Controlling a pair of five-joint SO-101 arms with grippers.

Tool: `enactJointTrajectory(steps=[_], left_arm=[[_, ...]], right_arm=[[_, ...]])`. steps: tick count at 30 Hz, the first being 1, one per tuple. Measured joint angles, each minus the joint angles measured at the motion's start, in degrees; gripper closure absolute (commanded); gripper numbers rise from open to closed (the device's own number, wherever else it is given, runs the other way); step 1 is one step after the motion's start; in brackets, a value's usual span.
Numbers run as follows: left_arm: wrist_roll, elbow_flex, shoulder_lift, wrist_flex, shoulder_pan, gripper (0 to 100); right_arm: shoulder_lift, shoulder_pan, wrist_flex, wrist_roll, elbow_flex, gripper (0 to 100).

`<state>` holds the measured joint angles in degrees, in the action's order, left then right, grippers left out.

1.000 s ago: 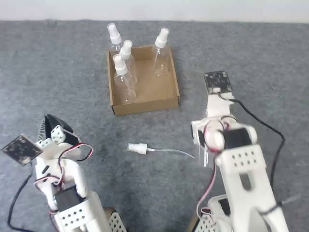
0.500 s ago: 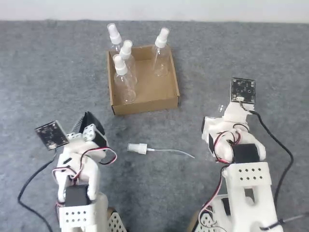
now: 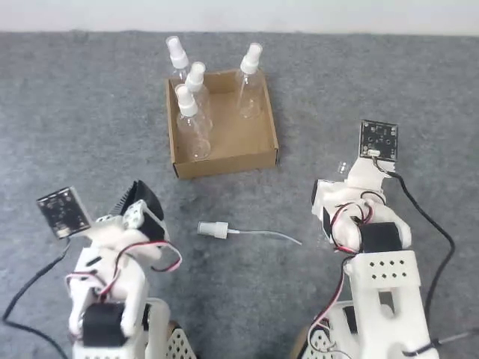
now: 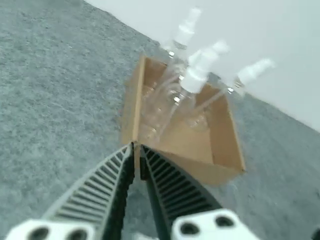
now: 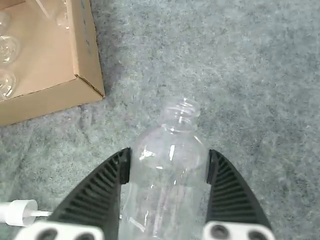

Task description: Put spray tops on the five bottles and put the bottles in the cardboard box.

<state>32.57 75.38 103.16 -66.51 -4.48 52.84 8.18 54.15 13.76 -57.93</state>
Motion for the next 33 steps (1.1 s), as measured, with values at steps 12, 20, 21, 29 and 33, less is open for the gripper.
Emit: enactJointTrajectory(steps=[12,20,21,29,33], left_arm=[[3.69,-7.82,-12.57,-5.01,9.93,98],[10.46,-16.44,-40.88,-5.01,15.82,91],[11.25,-17.05,-43.78,-5.01,16.53,88],[15.38,-20.22,-60.31,-5.01,20.31,76],[16.35,-21.01,-64.97,-4.92,21.01,76]], right_arm=[[0.0,0.0,0.0,0.0,0.0,88.7],[0.0,0.0,0.0,0.0,0.0,88.7],[0.0,0.0,0.0,0.0,0.0,88.7],[0.0,0.0,0.0,0.0,0.0,88.7],[0.0,0.0,0.0,0.0,-0.09,88.7]])
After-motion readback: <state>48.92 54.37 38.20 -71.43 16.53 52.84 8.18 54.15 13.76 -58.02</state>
